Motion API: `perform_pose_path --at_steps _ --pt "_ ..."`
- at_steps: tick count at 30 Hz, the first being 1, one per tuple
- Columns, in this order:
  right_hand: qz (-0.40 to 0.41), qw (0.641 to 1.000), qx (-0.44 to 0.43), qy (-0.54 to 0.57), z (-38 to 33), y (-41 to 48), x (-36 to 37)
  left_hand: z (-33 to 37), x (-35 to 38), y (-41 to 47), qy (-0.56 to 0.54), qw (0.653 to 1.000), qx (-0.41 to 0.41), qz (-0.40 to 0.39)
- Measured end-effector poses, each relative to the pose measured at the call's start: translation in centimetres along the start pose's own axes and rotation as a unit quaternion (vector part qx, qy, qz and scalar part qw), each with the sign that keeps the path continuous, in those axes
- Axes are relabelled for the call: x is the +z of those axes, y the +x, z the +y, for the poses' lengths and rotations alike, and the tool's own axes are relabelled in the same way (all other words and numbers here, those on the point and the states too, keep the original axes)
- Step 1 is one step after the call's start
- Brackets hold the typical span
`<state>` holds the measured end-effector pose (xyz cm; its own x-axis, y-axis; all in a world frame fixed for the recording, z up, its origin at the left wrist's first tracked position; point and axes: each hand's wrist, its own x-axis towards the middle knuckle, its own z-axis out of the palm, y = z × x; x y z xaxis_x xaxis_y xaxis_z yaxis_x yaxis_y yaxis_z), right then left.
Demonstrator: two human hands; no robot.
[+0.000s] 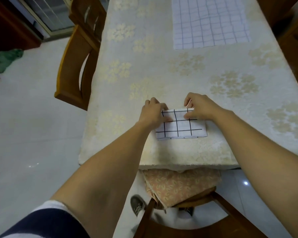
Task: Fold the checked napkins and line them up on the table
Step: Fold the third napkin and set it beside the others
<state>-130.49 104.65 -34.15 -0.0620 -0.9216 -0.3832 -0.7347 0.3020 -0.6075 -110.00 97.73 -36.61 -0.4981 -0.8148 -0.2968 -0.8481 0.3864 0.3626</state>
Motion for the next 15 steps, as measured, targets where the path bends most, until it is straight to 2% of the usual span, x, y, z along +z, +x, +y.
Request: perform_pose_path --at_steps 2,4,6,8,12,15 --pt "0.051 0.998 -0.009 0.044 0.0 -2.0 0.4 -0.3 -0.8 -1.1 -0.094 0.995 0.007 0.015" --pt "0.093 0.986 0.016 0.139 0.4 -3.8 1.1 -1.1 -1.6 -2.8 -0.212 0.977 -0.002 0.017" --pt "0.113 0.96 0.046 0.253 0.1 -5.6 2.1 -2.2 -2.6 -4.9 -0.318 0.948 -0.01 0.004" --pt "0.156 0.944 0.057 0.285 -1.6 -6.8 3.4 -3.5 -3.8 -7.3 -0.414 0.91 -0.015 0.018" --pt "0.236 0.902 0.045 0.359 -9.6 -8.8 6.3 -7.2 -6.9 -12.7 -0.535 0.839 -0.044 0.087" --pt "0.241 0.907 -0.002 0.345 -18.0 -10.2 9.3 -12.7 -9.3 -18.1 -0.58 0.812 -0.016 0.061"
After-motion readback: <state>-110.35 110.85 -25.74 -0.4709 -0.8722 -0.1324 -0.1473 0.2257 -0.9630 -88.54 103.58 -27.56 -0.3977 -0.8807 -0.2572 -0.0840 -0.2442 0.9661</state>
